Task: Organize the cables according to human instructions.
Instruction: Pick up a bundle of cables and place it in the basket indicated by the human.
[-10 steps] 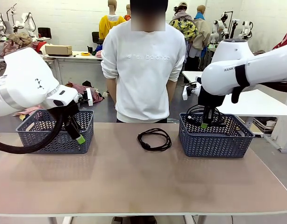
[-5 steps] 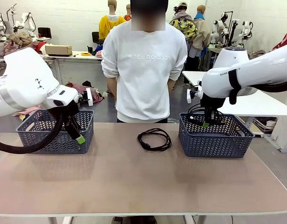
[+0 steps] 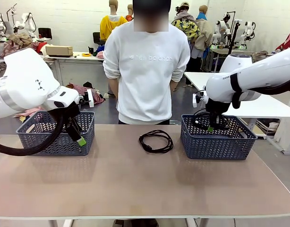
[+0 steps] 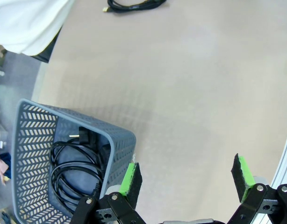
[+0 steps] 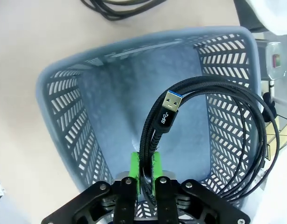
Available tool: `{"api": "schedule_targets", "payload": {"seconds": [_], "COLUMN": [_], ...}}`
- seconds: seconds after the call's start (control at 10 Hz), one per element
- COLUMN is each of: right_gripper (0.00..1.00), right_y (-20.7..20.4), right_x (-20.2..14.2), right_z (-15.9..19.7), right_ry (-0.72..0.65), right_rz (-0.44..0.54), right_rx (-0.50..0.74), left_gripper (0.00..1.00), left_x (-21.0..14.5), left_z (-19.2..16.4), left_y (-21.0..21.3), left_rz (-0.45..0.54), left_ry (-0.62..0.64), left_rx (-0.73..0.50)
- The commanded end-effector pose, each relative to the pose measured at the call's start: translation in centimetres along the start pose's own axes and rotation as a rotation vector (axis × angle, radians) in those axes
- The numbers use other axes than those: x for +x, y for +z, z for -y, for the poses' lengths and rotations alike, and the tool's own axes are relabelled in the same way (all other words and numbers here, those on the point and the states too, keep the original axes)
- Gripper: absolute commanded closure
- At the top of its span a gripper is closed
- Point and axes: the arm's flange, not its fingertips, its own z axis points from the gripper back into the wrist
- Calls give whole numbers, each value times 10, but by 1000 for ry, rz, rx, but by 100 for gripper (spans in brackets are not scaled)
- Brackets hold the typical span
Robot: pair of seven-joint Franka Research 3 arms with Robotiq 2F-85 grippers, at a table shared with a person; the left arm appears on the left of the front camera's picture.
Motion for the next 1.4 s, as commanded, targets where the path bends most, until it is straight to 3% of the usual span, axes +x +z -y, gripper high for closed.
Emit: {"api": "schedule_targets", "payload": {"seconds": [0.0, 0.2, 0.3, 0.4, 0.5, 0.6, 0.7, 0.8, 0.9, 1.0, 1.1, 1.2, 1.3], "right_gripper": [87, 87, 67, 67, 47, 63, 28, 43, 8, 23, 0, 3, 0], "right_y": [1, 0, 0, 0, 2, 3, 4, 5, 6, 6, 7, 7, 8], "right_x": [1, 1, 2, 1, 0, -1, 0, 0, 0, 0, -1, -1, -1], "right_z": [10, 12, 13, 14, 16, 16, 16, 16, 16, 15, 15, 15, 14], "right_ry": [17, 21, 21, -2, -17, -27, -29, -32, -36, -41, -46, -47, -47], "right_rz": [39, 36, 31, 36, 41, 46, 45, 45, 52, 50, 50, 45, 41], "right_rx": [-7, -8, -4, -4, 0, 2, -1, -1, 7, 11, 15, 16, 17], "left_gripper": [0, 0, 0, 0, 0, 0, 0, 0, 0, 0, 0, 0, 0], "left_x": [-1, -1, -1, -1, -1, -1, -1, -1, -1, -1, -1, -1, -1], "left_z": [-1, -1, -1, -1, -1, -1, -1, -1, -1, -1, -1, -1, -1], "left_y": [2, 2, 2, 2, 2, 2, 2, 2, 2, 2, 2, 2, 2], "left_rz": [-5, -5, -5, -5, -5, -5, -5, -5, -5, -5, -5, -5, -5], "left_ry": [7, 7, 7, 7, 7, 7, 7, 7, 7, 7, 7, 7, 7], "left_rx": [3, 3, 3, 3, 3, 3, 3, 3, 3, 3, 3, 3, 3]}}
